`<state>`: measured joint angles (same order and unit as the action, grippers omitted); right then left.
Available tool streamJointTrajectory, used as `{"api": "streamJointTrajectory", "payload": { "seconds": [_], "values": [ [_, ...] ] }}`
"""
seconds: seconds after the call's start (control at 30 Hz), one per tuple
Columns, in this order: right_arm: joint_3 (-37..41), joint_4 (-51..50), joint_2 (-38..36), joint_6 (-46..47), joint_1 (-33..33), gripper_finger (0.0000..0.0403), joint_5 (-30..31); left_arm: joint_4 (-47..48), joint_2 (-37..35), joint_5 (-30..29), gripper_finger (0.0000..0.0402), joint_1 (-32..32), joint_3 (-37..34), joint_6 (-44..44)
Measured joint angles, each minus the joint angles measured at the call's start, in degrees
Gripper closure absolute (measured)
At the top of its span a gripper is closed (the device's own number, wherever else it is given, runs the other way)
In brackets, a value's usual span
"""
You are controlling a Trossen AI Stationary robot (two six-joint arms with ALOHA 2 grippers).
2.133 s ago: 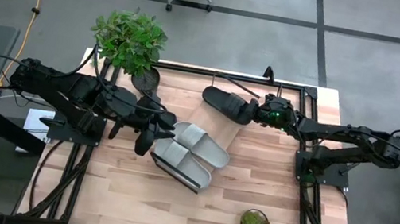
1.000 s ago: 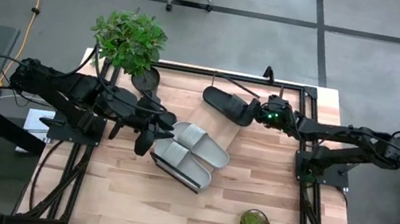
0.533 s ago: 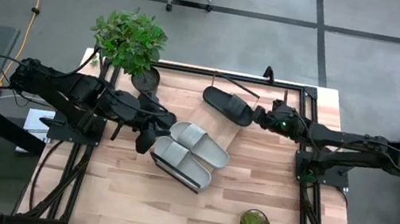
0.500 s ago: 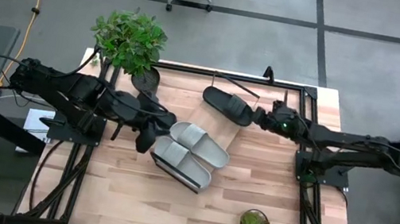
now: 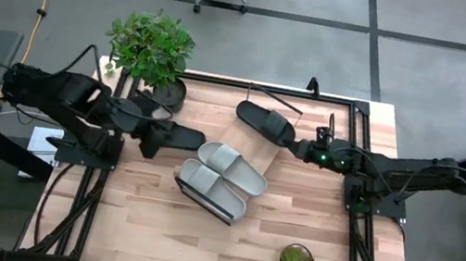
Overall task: Pick and place slides into the shelf
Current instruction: Put the black slide on the shelf
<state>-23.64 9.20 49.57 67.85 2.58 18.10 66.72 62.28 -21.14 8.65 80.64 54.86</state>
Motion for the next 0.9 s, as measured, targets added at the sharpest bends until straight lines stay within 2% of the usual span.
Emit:
{"api": "streamJointTrajectory", "payload": {
  "seconds": [0.23, 0.43, 0.53, 0.7, 0.9],
  "values": [
    [0.0, 8.57, 0.12, -4.76, -0.38, 0.03, -2.84, 6.13, -3.9, -3.29, 0.0293, 0.01, -2.7, 11.7],
    [0.0, 8.99, 0.25, -9.07, -0.39, 0.03, -6.4, 10.91, -8.52, -2.58, 0.0293, 0.0, -12.17, 25.82],
    [0.0, 8.93, 0.25, -9.85, -0.39, 0.03, -7.53, 9.18, -11.79, -0.75, 0.0293, 0.0, -18.6, 31.22],
    [0.0, 8.99, 0.25, -10.29, -0.39, 0.03, -8.27, 1.15, -17.98, 1.18, 0.0291, 0.0, -28.98, 36.07],
    [0.0, 8.99, 0.25, -10.46, -0.39, 0.03, -9.74, 0.16, -25.2, 1.3, 0.0241, -0.06, -36.55, 40.89]
  ]
}}
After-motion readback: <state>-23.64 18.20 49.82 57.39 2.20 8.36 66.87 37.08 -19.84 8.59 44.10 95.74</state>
